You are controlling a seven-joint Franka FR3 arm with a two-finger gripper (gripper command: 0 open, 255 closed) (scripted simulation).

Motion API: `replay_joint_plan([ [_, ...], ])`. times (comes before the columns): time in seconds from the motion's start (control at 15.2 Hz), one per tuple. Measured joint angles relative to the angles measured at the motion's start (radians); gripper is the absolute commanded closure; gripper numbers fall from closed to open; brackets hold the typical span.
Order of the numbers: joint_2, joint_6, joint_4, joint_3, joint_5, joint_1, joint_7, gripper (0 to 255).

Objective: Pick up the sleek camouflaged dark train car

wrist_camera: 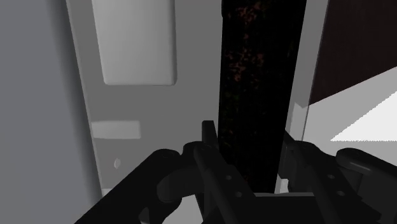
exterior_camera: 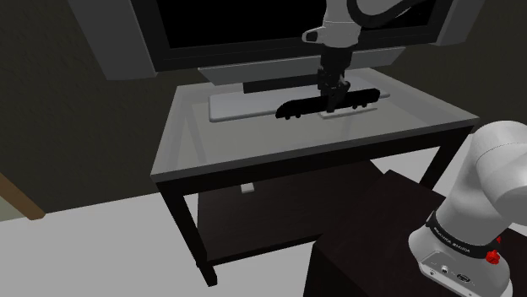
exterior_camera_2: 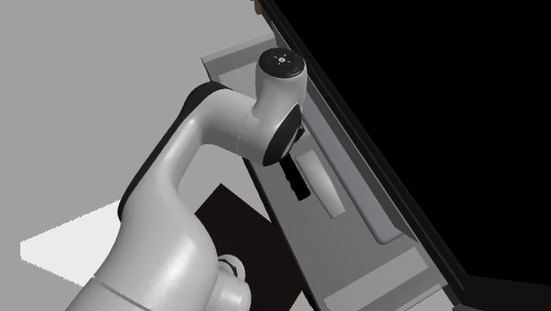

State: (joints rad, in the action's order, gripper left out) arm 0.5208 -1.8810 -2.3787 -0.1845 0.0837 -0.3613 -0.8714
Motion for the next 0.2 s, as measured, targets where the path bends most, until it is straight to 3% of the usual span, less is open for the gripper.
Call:
replay_joint_plan([
  [0.2, 0.007, 0.037, 0.031, 0.002, -0.001, 0.000, 0.000, 255],
])
